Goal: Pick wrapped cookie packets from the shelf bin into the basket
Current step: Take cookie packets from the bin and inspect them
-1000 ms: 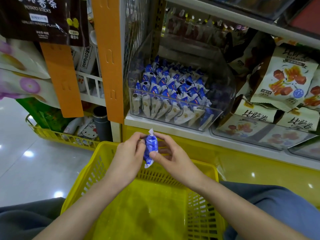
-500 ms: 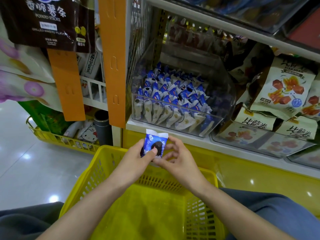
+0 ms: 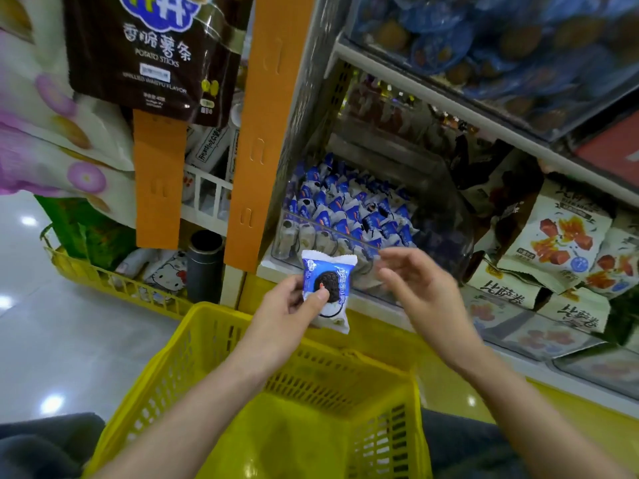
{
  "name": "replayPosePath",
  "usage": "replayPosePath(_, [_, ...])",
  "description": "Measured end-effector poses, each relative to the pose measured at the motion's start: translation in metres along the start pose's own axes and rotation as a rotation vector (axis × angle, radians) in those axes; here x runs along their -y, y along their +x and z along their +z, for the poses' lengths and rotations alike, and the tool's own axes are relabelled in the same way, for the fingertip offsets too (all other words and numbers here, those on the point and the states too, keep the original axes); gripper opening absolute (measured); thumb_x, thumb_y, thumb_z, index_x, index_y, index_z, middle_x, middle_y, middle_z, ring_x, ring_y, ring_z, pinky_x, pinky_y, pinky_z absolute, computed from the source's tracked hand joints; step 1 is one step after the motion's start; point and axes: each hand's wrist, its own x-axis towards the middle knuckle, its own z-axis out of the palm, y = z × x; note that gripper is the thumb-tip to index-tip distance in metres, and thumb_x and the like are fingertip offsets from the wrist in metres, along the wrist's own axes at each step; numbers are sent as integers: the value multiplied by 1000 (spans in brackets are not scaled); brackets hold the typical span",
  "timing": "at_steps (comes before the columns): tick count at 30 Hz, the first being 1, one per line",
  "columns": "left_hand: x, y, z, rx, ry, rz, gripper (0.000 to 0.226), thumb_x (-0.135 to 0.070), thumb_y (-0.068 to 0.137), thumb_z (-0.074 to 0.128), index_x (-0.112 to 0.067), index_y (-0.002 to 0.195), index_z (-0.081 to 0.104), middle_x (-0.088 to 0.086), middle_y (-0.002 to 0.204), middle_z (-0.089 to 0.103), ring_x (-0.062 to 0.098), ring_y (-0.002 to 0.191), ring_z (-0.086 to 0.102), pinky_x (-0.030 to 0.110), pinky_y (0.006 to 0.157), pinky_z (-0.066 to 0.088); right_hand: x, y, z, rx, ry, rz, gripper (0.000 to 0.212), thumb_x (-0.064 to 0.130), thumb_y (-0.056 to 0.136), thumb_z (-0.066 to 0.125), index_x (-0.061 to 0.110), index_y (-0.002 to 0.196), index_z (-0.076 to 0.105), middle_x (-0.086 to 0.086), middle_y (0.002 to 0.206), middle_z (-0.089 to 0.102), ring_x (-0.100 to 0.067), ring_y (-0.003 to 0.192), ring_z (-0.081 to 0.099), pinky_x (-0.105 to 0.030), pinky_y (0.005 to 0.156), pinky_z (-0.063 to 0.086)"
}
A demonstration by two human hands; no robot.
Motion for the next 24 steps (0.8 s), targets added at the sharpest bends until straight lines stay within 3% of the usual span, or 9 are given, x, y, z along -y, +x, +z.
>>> replayPosePath(3, [0,4,0,-12,-47,21,12,-13,91,53,-21,98,58,-9,93,69,-5,77,64,14,65,51,11,37,-30,-30,-354,-72,17,17,90,57,23,104,65,11,97,66,0,84,62,-7,74,47])
replayPosePath(5, [0,6,-1,-15,-74,31,11,-14,91,54,-23,96,58,-13,87,70,-4,78,65,14,64,51,9,65,-41,51,-569,3,21,20,92,55,19,111,64,5,104,65,-3,86,58,-5,73,41])
replayPosePath(8, [-3,8,-2,-33,-101,44,10,-17,90,55,-26,93,58,-17,80,71,-3,76,65,14,61,50,-2,97,-51,229,-788,232,30,23,94,52,17,123,58,-2,120,61,-14,101,57,-21,84,41])
replayPosePath(11, [-8,11,-5,-51,-128,64,8,-20,90,56,-28,92,57,-14,83,71,-2,76,65,14,59,49,-13,113,-53,388,-1029,216,28,21,95,51,16,121,59,-5,124,59,-20,110,56,-29,92,42])
replayPosePath(14, [-14,11,-7,-68,-144,65,6,-21,91,55,-27,92,55,-10,87,69,-4,73,64,12,57,49,-22,116,-47,502,-1147,255,24,25,92,54,12,111,62,-8,117,60,-21,101,56,-32,87,46])
replayPosePath(20, [-16,9,-9,-53,-147,60,4,-24,91,54,-27,94,54,-8,93,68,-3,75,64,11,55,47,-21,115,-39,415,-1142,267,14,12,89,56,8,96,67,-11,103,65,-23,91,61,-33,83,50])
replayPosePath(24, [-13,9,-8,-59,-141,21,5,-24,92,52,-29,92,53,-5,95,65,0,73,62,14,53,49,-8,110,-43,217,-1134,283,20,11,94,45,7,100,63,-14,104,63,-28,92,60,-37,82,50])
